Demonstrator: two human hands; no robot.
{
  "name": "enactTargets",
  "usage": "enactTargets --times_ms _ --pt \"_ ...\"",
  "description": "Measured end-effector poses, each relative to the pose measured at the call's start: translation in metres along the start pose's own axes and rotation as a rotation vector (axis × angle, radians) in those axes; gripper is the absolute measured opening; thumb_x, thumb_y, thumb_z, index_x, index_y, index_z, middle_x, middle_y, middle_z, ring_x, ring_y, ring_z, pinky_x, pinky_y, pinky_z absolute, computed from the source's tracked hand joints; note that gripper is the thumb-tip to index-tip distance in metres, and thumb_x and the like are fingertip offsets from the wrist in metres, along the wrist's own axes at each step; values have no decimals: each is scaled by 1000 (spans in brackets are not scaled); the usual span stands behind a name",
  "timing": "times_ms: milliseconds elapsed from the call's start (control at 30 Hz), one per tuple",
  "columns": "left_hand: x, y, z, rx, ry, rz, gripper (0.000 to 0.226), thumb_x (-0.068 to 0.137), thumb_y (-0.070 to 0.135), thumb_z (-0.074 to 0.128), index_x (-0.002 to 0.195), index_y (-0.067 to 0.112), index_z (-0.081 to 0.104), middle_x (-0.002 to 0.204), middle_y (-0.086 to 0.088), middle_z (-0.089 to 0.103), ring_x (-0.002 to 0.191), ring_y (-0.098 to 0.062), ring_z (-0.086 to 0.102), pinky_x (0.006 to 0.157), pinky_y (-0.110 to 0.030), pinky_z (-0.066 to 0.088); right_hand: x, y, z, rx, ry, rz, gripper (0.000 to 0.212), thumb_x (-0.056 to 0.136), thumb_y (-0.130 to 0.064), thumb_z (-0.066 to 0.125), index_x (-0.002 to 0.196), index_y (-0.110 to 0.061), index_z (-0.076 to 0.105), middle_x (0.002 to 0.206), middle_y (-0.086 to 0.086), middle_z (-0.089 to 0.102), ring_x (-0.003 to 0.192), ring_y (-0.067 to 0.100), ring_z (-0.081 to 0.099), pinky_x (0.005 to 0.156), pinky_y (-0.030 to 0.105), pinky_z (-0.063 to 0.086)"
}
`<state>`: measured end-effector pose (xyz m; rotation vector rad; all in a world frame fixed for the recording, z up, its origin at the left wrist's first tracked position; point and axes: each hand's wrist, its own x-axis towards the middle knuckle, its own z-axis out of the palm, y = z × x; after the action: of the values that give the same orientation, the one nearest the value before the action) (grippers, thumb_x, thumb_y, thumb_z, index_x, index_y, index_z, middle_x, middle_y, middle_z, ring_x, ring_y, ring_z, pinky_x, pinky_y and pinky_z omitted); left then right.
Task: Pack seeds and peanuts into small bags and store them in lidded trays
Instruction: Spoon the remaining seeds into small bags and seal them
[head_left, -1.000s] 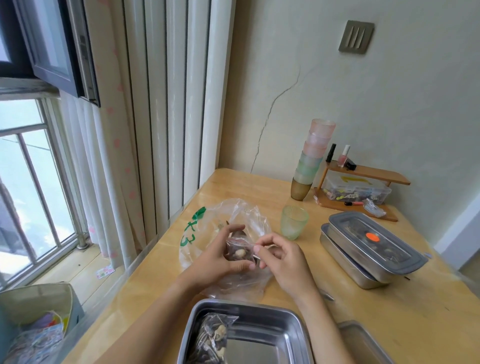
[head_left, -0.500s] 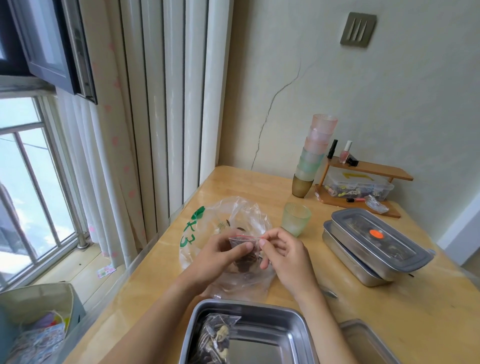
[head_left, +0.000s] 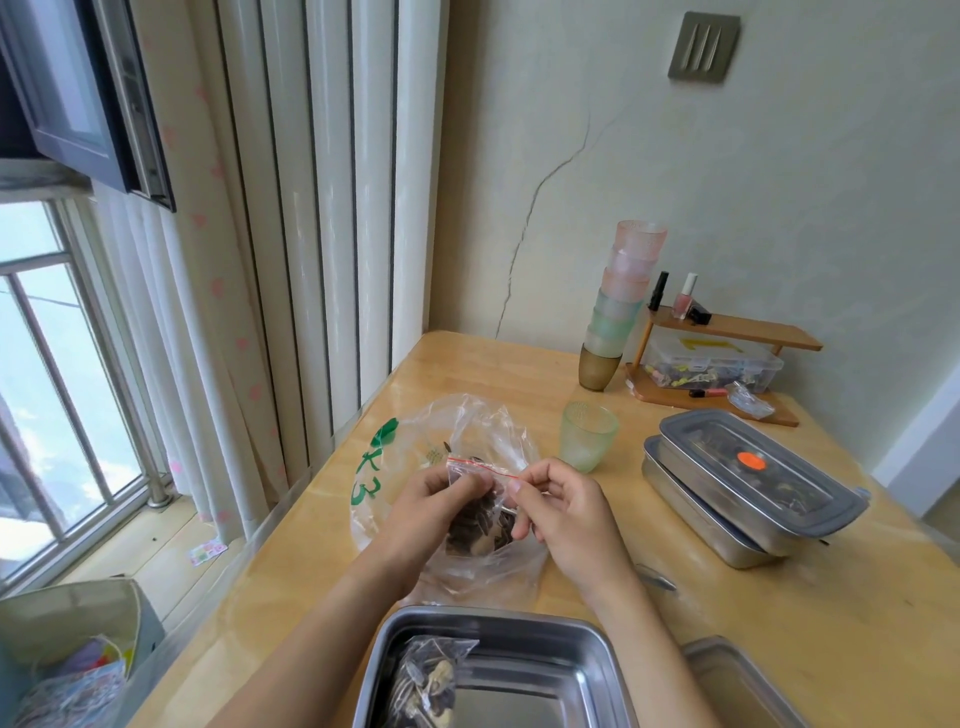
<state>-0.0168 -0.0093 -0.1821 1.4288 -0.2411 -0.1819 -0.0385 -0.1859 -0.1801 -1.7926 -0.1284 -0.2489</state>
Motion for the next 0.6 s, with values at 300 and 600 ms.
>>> enactTargets --times_ms 300,600 --pt "-2 1 4 -47 -14 16 20 99 17 66 81 14 76 74 -4 70 66 -13 63 62 -22 49 -1 -2 2 -20 29 -9 12 96 -9 69 85 -8 66 58 4 65 53 11 59 57 16 42" --pt "-1 -3 2 -29 13 38 12 95 15 70 97 5 75 91 -13 74 80 -20 67 76 -33 53 -2 0 1 -109 43 -45 16 96 -14 67 81 -19 64 58 4 66 58 15 64 66 30 51"
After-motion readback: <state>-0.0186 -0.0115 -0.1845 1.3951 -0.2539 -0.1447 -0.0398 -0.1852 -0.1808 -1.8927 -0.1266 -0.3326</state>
